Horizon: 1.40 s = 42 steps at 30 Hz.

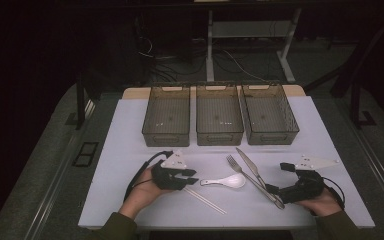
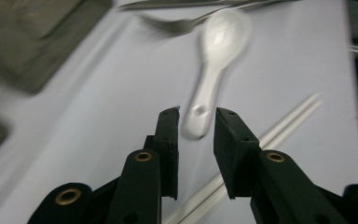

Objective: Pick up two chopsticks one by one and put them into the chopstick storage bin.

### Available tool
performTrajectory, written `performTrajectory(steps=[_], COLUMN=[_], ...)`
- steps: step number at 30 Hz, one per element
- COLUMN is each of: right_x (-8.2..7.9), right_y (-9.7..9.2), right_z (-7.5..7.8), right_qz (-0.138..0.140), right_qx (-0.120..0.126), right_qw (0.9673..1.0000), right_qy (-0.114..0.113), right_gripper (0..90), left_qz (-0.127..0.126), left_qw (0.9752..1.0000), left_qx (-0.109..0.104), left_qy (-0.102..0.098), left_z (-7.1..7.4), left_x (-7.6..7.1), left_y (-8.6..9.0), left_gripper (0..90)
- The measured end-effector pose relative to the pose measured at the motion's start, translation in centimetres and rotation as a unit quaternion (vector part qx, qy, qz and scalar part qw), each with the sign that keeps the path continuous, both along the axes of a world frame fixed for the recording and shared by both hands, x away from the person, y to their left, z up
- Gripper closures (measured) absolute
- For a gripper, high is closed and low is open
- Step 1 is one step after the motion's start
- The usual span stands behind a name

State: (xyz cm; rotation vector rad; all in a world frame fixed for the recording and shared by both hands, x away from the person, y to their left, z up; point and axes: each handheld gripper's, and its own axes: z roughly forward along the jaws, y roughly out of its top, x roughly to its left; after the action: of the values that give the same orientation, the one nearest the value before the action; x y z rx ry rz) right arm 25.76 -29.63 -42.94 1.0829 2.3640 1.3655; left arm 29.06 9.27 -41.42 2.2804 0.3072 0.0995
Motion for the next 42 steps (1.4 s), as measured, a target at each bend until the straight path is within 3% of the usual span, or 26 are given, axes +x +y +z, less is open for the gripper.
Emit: performTrajectory(steps=[1,2,5,11,17,18,30,35,42], right_x=[0.0,0.0,0.0,0.1,0.1,0.1,0.1,0.1,0.1], right_y=[0.0,0.0,0.0,0.1,0.1,0.1,0.0,0.0,0.1], right_z=[0.0,0.0,0.0,-0.1,-0.1,-0.1,-0.1,-0.1,-0.1], right_qz=[0.0,0.0,0.0,0.002,0.001,0.001,0.002,0.002,0.001], right_qx=[0.0,0.0,-0.001,-0.002,-0.001,-0.001,-0.001,-0.001,-0.001], right_qw=[1.0,1.0,1.0,1.0,1.0,1.0,1.0,1.0,1.0], right_qy=[0.0,0.001,0.0,0.001,0.001,0.001,0.001,0.001,0.001], right_gripper=[0.8,0.8,0.8,0.8,0.8,0.8,0.8,0.8,0.8], left_qz=[0.0,-0.023,-0.056,-0.091,-0.125,-0.137,-0.148,-0.146,-0.129], left_qw=[1.0,0.9997,0.9984,0.9957,0.9915,0.9895,0.9873,0.9877,0.9907], left_qx=[0.0,-0.001,-0.003,0.0,0.018,0.028,0.048,0.046,0.034], left_qy=[0.0,0.004,0.011,0.02,0.033,0.037,0.035,0.03,0.025], left_z=[0.0,-0.1,-0.3,-1.1,-2.2,-2.4,-3.0,-3.0,-3.0], left_x=[0.0,-0.7,-1.6,-2.3,-3.0,-3.2,-3.4,-3.2,-2.3], left_y=[0.0,-1.3,-3.1,-5.5,-7.5,-8.0,-8.4,-8.5,-8.6], left_gripper=[69.6,69.6,69.3,70.5,73.8,74.0,81.0,82.8,84.8])
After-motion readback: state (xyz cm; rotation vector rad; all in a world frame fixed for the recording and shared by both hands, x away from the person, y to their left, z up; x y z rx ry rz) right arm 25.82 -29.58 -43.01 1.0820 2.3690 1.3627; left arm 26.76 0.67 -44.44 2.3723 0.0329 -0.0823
